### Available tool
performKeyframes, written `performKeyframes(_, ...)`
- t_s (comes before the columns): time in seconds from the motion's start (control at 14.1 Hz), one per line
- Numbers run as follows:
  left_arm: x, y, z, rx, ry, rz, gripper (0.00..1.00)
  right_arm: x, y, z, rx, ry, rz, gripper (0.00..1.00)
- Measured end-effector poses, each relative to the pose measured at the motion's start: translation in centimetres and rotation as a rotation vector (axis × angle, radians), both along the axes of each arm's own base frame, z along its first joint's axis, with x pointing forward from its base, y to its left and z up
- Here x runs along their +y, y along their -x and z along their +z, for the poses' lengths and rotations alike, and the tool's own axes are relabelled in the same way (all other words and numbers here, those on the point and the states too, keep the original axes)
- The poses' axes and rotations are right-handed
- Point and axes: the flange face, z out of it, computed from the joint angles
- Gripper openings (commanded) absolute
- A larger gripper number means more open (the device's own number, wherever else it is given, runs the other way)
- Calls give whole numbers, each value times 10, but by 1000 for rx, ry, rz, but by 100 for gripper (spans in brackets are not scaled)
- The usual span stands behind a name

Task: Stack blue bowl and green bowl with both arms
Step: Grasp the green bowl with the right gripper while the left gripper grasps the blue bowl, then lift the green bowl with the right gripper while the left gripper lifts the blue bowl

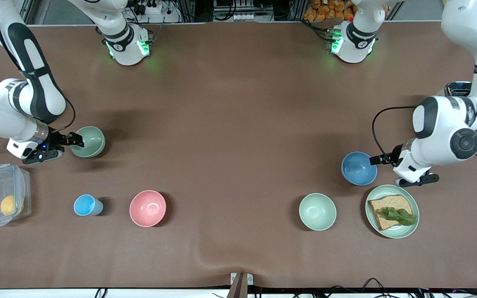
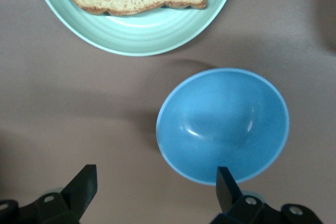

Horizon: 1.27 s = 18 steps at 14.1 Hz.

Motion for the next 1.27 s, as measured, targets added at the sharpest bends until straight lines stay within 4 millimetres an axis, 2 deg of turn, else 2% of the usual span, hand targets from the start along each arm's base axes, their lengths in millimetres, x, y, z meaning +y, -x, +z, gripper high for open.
performKeyframes(0.21,-1,0,-22,17,7,0,100,-21,8,-12,-1,-23,-6,41)
performKeyframes(0.42,-1,-1,-35,17,12,1,100,-20,13,-21,5,-60,-31,0)
performKeyframes(0.92,-3,-1,-65,23,12,-10,100,-15,13,-24,11,-75,-24,0)
performKeyframes(1.06,-2,-1,-71,29,0,-25,100,-12,7,-15,36,-95,-19,0)
performKeyframes(1.2,-2,-1,-75,27,1,-26,100,-10,-3,6,60,-161,-55,0)
performKeyframes(1.27,-3,-2,-76,19,2,-26,79,-8,-9,19,57,-197,-75,0)
